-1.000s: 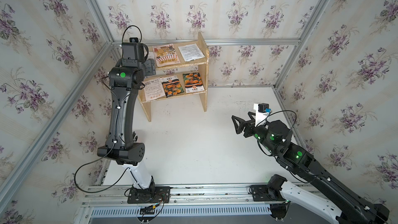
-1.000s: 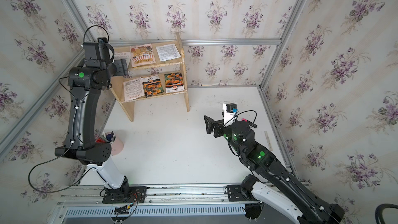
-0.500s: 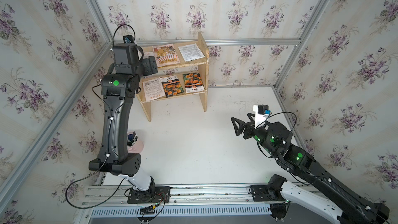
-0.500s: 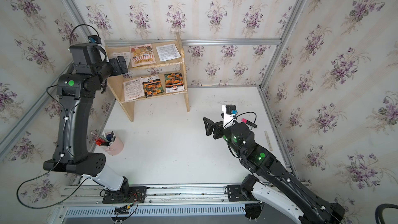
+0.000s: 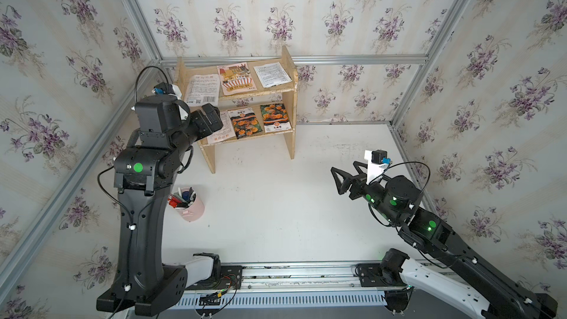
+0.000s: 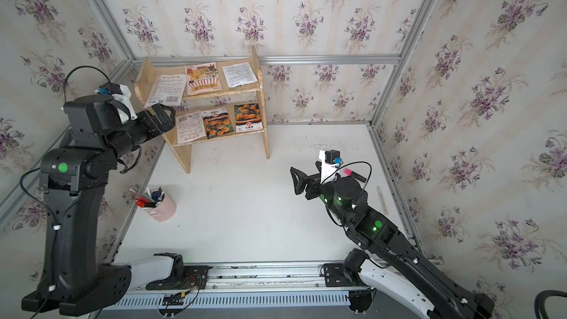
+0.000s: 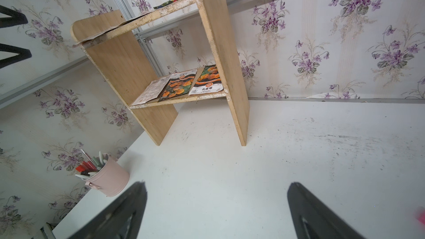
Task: Take the seed bag off the shelf
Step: Pick up the seed packet from the shelf.
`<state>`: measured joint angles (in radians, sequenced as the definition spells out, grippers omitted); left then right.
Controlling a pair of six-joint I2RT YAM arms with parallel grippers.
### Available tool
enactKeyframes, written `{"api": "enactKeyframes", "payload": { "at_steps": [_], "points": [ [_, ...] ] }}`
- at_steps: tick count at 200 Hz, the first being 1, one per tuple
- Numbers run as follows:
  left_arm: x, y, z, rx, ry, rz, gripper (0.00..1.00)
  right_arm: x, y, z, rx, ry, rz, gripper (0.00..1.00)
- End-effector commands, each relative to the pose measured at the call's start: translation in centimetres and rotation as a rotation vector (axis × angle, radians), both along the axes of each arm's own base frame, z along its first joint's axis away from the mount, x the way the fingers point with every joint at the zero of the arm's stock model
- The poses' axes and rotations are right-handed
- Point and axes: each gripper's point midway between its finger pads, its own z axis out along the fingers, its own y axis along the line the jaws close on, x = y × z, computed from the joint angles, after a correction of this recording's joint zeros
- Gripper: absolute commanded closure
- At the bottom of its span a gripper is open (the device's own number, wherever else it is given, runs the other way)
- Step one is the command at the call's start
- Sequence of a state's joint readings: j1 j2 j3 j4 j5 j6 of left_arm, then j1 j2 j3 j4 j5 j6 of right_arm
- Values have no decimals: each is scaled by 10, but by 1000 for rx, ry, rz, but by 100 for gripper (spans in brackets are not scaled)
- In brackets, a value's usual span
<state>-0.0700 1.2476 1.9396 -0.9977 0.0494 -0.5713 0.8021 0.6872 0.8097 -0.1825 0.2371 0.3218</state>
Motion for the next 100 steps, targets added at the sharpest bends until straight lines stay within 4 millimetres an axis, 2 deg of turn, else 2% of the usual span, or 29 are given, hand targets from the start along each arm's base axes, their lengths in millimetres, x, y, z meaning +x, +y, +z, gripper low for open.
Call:
{"api": "enactKeyframes", "payload": {
  "at_steps": [1,33,73,100],
  "points": [
    [6,-15,12,-171,-53,-54,0,-4,1,5,20,-6,17,0],
    [22,-13,8,-299,-56,-58,0,-7,-5,8,23,-14,11,0],
    [37,1,4,-378,-62,-15,2,-9,-10,10,27,-20,-3,0],
    [47,12,2,-401,-72,8,8,-9,-10,10,29,-21,-4,0]
  ]
}}
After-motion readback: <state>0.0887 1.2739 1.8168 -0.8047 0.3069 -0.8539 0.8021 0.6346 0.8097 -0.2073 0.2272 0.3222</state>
